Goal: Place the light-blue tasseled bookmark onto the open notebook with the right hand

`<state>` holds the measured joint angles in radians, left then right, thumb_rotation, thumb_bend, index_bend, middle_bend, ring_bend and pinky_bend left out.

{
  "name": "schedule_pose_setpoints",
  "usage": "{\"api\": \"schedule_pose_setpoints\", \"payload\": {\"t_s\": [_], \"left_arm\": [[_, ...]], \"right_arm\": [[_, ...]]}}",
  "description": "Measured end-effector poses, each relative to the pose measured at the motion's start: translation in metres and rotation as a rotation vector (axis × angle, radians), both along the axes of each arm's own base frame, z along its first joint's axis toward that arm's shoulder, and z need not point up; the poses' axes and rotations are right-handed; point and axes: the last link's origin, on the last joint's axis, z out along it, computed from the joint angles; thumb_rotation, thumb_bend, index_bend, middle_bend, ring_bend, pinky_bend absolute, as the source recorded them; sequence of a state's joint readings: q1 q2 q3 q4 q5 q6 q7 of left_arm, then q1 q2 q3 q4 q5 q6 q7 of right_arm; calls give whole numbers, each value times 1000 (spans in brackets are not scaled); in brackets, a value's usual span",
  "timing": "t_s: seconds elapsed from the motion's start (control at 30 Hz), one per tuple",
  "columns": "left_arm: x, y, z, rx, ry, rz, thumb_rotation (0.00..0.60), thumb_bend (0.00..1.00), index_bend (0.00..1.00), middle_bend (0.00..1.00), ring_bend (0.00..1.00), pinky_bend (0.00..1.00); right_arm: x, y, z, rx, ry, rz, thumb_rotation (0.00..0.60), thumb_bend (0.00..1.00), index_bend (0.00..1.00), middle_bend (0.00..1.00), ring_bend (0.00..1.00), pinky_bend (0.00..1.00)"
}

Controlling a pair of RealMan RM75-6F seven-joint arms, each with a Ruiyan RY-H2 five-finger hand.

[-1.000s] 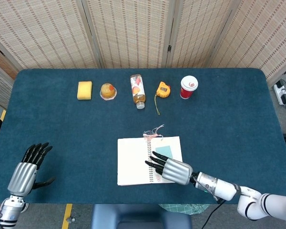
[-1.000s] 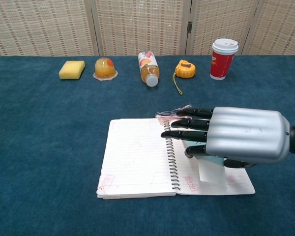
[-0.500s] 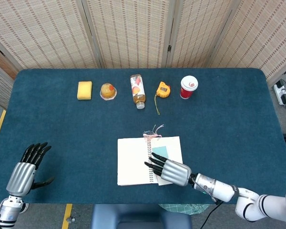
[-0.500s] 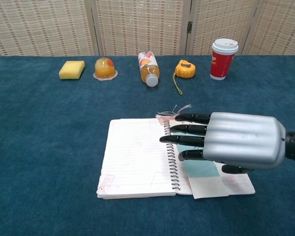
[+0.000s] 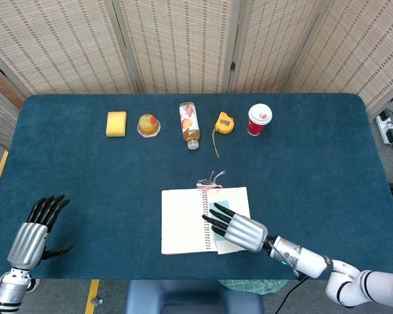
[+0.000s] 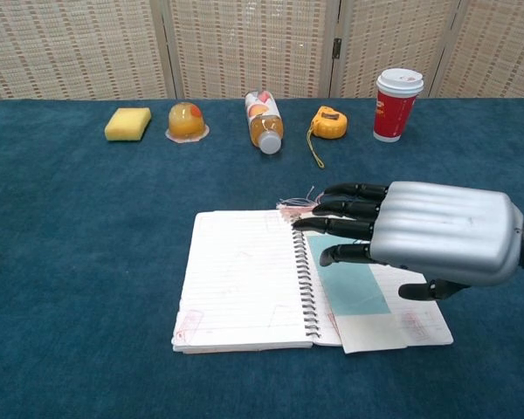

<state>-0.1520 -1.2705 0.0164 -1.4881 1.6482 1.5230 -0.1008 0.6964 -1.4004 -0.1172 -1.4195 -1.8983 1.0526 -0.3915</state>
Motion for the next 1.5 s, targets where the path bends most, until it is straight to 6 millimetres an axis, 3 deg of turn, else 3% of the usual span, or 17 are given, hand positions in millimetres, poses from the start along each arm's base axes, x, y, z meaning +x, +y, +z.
{"api": "schedule_pose_setpoints", "payload": {"t_s": [0.17, 0.2, 0.27, 0.33, 0.43, 0.6, 0.97, 1.5], "left_arm": [[0, 0, 0, 0, 4, -1, 600, 137, 144, 115, 32, 47], [0, 0, -1, -1, 6, -1, 600, 136, 144, 114, 32, 47], [0, 0, -1, -2, 9, -1, 600, 136, 144, 115, 32, 48], [1, 0, -2, -4, 11, -2, 600, 136, 145, 114, 33, 47], [2, -1, -2, -3, 11, -6, 600, 137, 144, 114, 32, 47], [2, -1, -1, 0, 8, -8, 600, 136, 144, 114, 32, 48], [2, -2, -1, -1, 3, -9, 600, 137, 142, 115, 33, 47], [2, -2, 0, -4, 0, -11, 600, 136, 143, 114, 33, 47]], "right_arm": [[-6, 5, 25, 69, -85, -183, 600, 282, 153, 105, 63, 24], [-8, 7, 30, 83, -96, -214, 600, 284, 150, 148, 106, 84], [-12, 12, 42, 108, -111, -276, 600, 290, 149, 254, 237, 294], [-17, 17, 52, 123, -107, -319, 600, 298, 141, 416, 461, 546], [-25, 25, 60, 150, -81, -388, 600, 313, 132, 547, 623, 713], [-36, 43, 59, 231, -54, -492, 600, 369, 132, 711, 797, 856], [-41, 68, 54, 382, 8, -602, 600, 448, 209, 789, 879, 922], [-34, 63, 29, 425, 35, -618, 600, 447, 215, 795, 886, 928]]}}
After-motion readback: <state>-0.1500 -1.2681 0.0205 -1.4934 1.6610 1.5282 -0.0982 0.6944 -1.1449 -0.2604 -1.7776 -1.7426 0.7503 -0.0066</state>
